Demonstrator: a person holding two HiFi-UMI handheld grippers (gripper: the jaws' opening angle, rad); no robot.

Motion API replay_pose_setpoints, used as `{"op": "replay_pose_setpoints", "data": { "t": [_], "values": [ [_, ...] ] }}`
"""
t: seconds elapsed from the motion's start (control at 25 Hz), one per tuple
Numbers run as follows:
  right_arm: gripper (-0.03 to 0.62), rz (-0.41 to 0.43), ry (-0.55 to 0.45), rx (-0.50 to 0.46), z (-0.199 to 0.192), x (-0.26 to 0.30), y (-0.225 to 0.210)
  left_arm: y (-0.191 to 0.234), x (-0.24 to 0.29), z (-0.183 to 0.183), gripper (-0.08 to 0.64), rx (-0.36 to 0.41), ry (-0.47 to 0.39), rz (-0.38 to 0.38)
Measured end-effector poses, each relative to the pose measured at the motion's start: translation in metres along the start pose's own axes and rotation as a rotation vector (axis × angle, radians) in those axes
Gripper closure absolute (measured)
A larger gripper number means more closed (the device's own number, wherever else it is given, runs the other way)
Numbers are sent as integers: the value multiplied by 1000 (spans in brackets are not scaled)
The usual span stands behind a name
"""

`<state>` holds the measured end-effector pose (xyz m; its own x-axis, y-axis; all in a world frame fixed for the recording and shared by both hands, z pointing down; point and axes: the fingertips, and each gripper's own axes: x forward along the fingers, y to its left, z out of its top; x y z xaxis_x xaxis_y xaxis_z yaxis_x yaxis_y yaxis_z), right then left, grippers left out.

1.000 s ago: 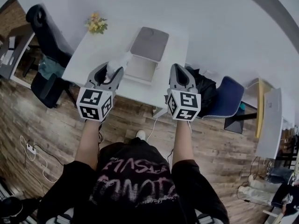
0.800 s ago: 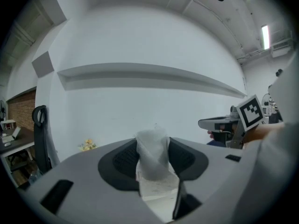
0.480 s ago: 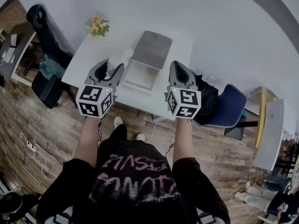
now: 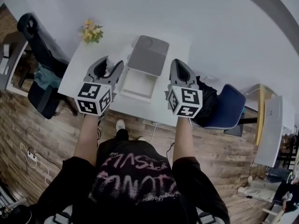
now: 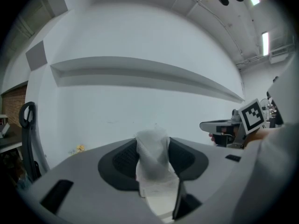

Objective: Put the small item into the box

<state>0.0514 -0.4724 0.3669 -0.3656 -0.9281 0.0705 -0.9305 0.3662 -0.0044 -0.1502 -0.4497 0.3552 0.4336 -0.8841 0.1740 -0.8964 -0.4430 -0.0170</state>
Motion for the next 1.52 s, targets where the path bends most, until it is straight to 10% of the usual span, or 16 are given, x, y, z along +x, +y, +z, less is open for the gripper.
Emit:
{"op": "replay_pose_setpoints", "data": {
  "t": [0.64, 1.52],
  "values": [
    [583, -85, 3, 17, -1, 27, -20, 10, 42, -12, 376, -16, 40, -77],
    [583, -76, 8, 16, -7, 36, -19, -40, 82, -152, 376, -19, 412, -230]
  ]
}}
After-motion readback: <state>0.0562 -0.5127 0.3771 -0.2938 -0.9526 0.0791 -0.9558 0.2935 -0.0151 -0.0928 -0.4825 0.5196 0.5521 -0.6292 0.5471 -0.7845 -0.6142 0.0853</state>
